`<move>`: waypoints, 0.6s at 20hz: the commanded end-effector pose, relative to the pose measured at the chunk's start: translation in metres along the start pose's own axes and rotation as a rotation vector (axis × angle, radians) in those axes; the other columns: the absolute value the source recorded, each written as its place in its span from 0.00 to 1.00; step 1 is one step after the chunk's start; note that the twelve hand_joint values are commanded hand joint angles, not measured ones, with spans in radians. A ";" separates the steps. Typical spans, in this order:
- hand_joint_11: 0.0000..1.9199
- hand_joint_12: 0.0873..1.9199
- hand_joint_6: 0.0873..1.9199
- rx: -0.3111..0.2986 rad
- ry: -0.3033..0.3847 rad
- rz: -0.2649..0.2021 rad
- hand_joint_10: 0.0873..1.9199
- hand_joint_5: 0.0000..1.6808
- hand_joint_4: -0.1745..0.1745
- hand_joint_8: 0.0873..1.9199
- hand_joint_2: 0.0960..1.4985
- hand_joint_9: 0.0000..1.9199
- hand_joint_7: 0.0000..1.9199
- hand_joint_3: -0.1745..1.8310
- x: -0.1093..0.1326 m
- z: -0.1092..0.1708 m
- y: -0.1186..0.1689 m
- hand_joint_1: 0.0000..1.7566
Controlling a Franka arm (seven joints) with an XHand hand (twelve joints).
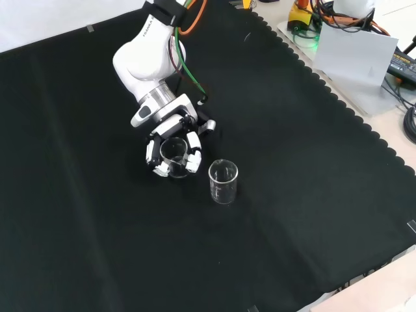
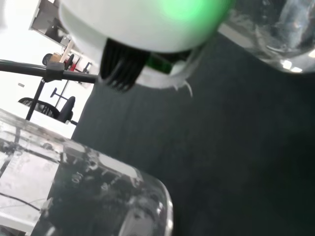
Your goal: Pick up the beaker on the right.
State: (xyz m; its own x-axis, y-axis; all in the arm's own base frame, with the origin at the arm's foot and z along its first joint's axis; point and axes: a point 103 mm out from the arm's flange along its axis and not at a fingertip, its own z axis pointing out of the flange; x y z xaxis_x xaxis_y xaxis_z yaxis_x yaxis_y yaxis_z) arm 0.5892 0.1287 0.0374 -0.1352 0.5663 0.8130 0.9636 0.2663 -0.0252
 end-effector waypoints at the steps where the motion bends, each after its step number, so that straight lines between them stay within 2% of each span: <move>1: 0.48 0.47 0.70 -0.062 -0.059 -0.008 0.49 0.61 0.00 0.57 0.26 0.65 0.61 0.66 0.016 -0.045 -0.012 0.82; 6: 0.49 0.47 0.70 -0.069 -0.098 -0.013 0.49 0.61 0.00 0.56 0.25 0.66 0.61 0.66 0.024 -0.069 -0.021 0.82; 9: 0.49 0.48 0.75 -0.057 -0.149 -0.024 0.47 0.62 0.00 0.57 0.22 0.67 0.61 0.64 0.034 -0.075 -0.026 0.88; 12: 0.49 0.48 0.76 -0.049 -0.173 -0.032 0.47 0.62 0.00 0.57 0.22 0.68 0.61 0.64 0.041 -0.079 -0.032 0.89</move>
State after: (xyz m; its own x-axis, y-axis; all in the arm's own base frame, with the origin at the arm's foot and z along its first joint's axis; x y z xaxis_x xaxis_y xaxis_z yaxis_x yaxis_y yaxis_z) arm 0.5820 0.0908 0.1064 -0.1860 0.6448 0.7414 0.9704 0.2389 0.0358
